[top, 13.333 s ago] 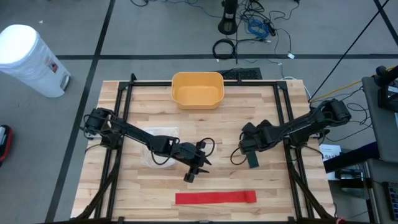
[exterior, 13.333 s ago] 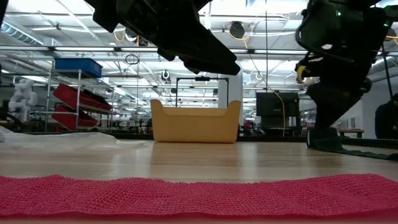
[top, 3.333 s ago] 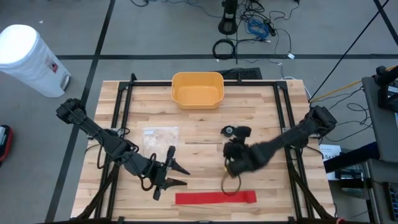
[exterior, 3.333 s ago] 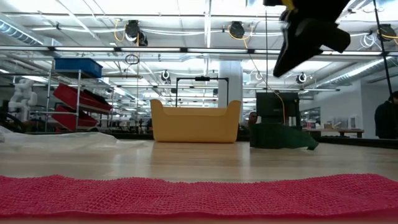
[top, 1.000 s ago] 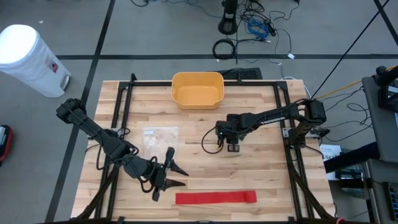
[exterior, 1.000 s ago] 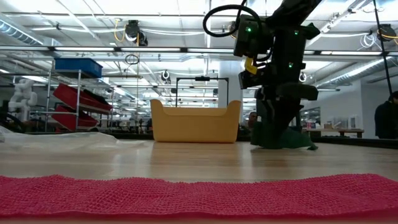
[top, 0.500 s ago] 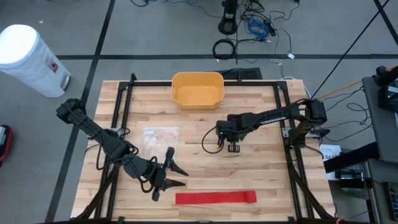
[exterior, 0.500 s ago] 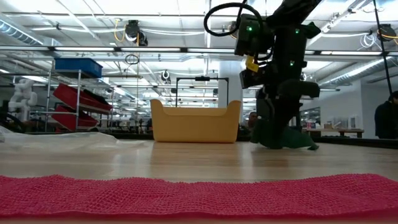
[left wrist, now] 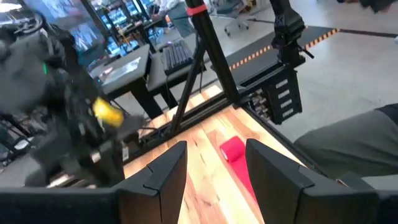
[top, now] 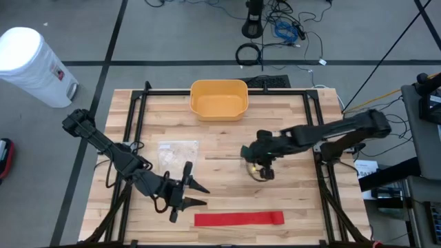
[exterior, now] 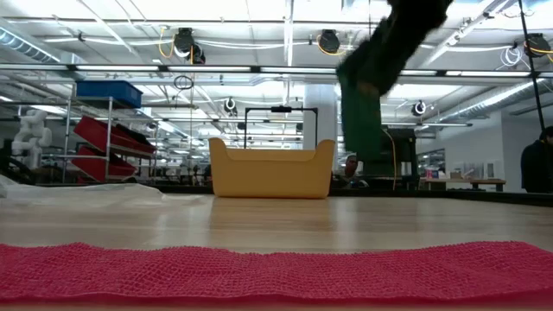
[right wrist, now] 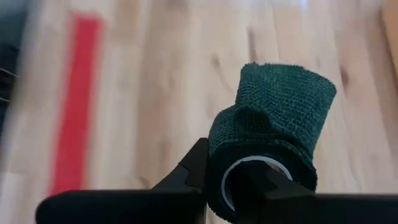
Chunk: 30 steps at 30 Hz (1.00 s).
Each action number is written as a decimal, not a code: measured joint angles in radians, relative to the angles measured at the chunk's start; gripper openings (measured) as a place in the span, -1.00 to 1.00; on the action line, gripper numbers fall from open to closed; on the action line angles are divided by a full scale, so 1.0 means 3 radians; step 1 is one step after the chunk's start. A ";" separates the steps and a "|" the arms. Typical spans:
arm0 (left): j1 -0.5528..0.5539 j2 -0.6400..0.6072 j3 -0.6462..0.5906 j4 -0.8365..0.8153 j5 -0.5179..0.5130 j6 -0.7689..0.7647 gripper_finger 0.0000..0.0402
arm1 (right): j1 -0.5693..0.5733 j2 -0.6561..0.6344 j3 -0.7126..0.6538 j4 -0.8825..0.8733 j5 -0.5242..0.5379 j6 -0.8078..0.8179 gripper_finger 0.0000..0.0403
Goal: Roll bandage
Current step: Roll the green bandage
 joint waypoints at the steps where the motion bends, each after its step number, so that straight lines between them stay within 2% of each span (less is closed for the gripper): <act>1: -0.0001 0.0000 0.0000 0.0024 0.0000 0.0003 -0.15 | 0.0068 -0.0091 0.0000 0.0051 0.0008 0.0033 -0.83; 7: 0.0014 0.0000 0.0000 0.0089 0.0004 -0.0084 -0.15 | 0.0486 -0.0543 0.0001 0.0366 0.0023 0.0188 -0.83; 12: 0.0122 0.0129 0.0003 0.0090 0.0338 -0.0484 -0.15 | 0.0744 -0.0721 0.0001 0.0597 0.0202 0.0188 -0.83; 15: 0.0145 0.0345 0.0003 0.0212 0.0373 -0.0657 -0.15 | 0.0848 -0.0745 0.0003 0.0666 0.0338 0.0157 -0.83; 19: 0.0140 0.0713 0.0003 0.0723 0.0269 -0.0700 -0.15 | 0.0964 -0.0733 0.0003 0.0808 0.0374 0.0146 -0.83; 25: 0.0138 0.1098 0.0003 0.1704 -0.0118 -0.0705 -0.15 | 0.1168 -0.0722 0.0003 0.1099 0.0427 0.0101 -0.83; 30: 0.0131 0.1263 0.0003 0.2317 -0.0023 -0.0700 -0.15 | 0.1348 -0.0721 0.0003 0.1435 0.0554 -0.0231 -0.83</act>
